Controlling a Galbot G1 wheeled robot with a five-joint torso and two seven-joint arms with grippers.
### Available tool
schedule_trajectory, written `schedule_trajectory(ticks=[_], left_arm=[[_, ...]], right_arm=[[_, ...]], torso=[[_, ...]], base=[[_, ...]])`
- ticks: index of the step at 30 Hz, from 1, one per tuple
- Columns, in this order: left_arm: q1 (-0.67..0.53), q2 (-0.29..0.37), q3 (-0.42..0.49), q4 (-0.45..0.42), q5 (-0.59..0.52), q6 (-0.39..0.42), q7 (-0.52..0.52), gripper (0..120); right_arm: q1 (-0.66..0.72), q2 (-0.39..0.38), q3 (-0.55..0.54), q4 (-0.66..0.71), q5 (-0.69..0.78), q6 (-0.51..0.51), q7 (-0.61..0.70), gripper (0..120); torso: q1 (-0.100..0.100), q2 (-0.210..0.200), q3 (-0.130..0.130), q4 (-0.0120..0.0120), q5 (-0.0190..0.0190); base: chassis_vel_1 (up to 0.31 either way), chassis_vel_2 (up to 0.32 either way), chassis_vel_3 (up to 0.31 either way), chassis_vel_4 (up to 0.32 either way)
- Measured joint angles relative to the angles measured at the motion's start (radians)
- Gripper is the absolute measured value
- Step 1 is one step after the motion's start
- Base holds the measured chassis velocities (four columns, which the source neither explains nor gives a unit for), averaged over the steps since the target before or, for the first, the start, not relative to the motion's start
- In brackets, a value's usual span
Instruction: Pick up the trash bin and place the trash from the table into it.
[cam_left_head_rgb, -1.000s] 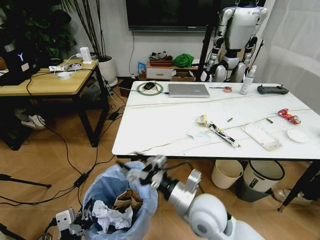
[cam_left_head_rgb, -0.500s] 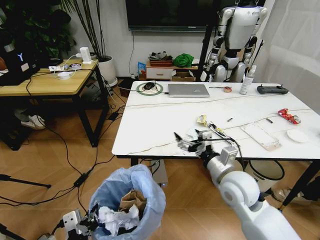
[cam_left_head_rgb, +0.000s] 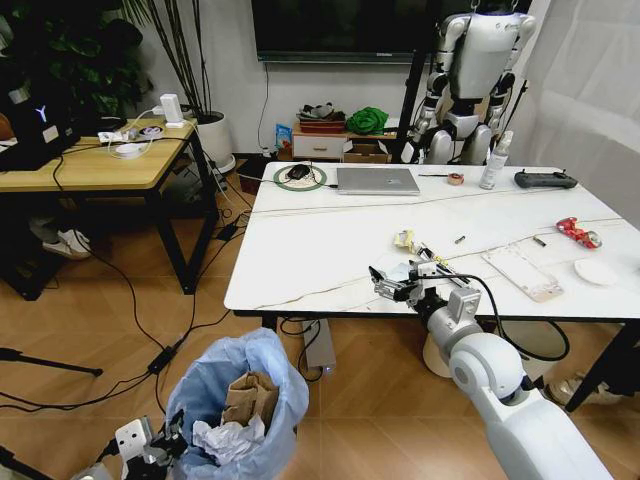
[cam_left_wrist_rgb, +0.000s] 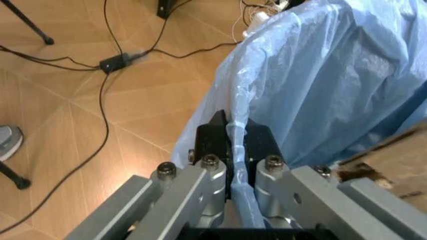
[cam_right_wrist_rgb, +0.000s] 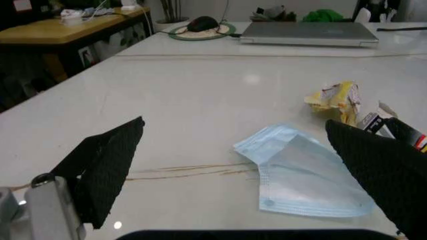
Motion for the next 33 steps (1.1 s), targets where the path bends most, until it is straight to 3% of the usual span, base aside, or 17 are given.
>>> schedule_trajectory(ticks=[17,28,30,33], left_arm=[[0.012,-0.02,-0.003,-0.005,0.041,-0.02,0.014,0],[0.02,-0.032,-0.001,-0.011,0.059,-0.029,0.017,0],[0.02,-0.032,-0.001,-0.011,0.059,-0.029,0.017,0],[0.023,-0.033,-0.001,-0.012,0.063,-0.031,0.018,0]], right_arm=[[0.082,-0.093,0.036,-0.214,-0.023,0.032,-0.112,96],[0.091,-0.095,0.021,-0.26,-0.025,0.05,-0.135,57],[0.091,-0.095,0.021,-0.26,-0.025,0.05,-0.135,57],[0.094,-0.093,0.016,-0.27,-0.026,0.053,-0.135,39]], torso=[[0.0,0.0,0.0,-0.0001,0.0],[0.0,0.0,0.0,0.0,-0.0001],[0.0,0.0,0.0,0.0,-0.0001],[0.0,0.0,0.0,0.0,-0.0002]], base=[[0.0,0.0,0.0,0.0],[0.0,0.0,0.0,0.0],[0.0,0.0,0.0,0.0],[0.0,0.0,0.0,0.0]])
